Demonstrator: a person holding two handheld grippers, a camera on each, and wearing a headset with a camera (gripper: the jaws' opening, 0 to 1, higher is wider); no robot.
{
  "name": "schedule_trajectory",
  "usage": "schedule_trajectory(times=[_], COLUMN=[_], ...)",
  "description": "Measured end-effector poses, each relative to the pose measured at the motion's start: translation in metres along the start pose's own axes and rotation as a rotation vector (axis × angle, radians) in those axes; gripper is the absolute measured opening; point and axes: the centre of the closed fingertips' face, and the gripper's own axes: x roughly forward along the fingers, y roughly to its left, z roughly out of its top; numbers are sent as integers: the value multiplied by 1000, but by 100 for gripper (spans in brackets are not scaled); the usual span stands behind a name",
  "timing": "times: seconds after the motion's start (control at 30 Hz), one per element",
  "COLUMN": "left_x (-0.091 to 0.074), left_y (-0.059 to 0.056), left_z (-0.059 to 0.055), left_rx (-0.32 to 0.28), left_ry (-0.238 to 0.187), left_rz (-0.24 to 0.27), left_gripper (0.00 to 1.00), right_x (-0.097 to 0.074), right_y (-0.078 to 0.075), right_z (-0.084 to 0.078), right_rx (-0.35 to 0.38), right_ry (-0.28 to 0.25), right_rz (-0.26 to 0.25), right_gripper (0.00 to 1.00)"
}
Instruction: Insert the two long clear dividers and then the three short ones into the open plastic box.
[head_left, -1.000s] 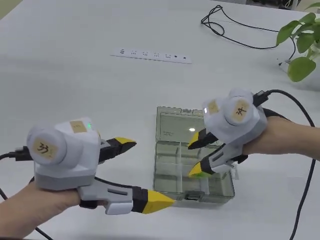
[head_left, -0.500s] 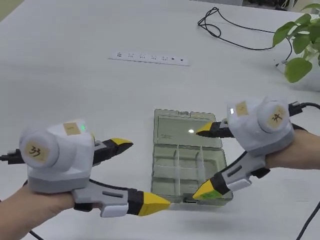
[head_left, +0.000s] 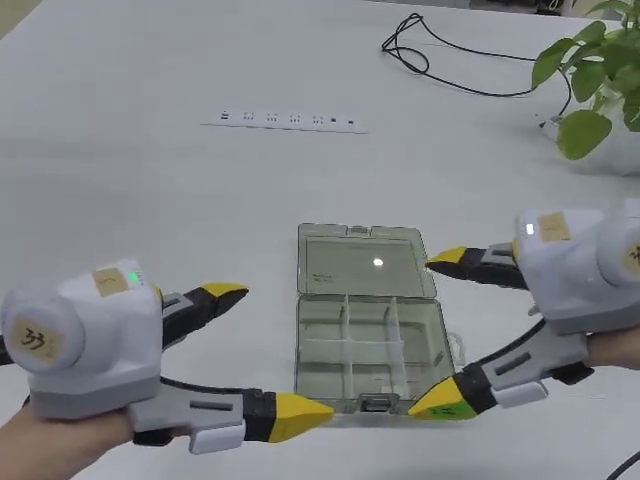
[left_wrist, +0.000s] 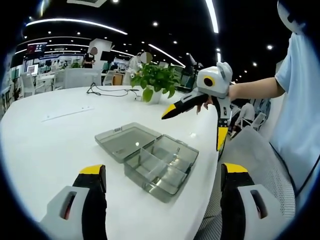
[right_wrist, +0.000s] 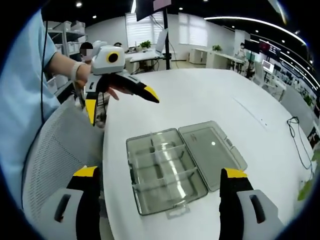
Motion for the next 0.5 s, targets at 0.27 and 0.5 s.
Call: schedule_trajectory(times=[0.27,0.5], left_x=[0,1], left_y=[4,6], left_z=[3,0], left_rx=[-29,-24], left_ry=[-28,-20], left_rz=[11,17], left_gripper=[100,100], right_x=[-45,-84], right_y=[-26,-47], right_z=[-38,-80], right_rx=[99,218], right_ry=[5,33], right_rz=[-123,-217], right_gripper=[100,100])
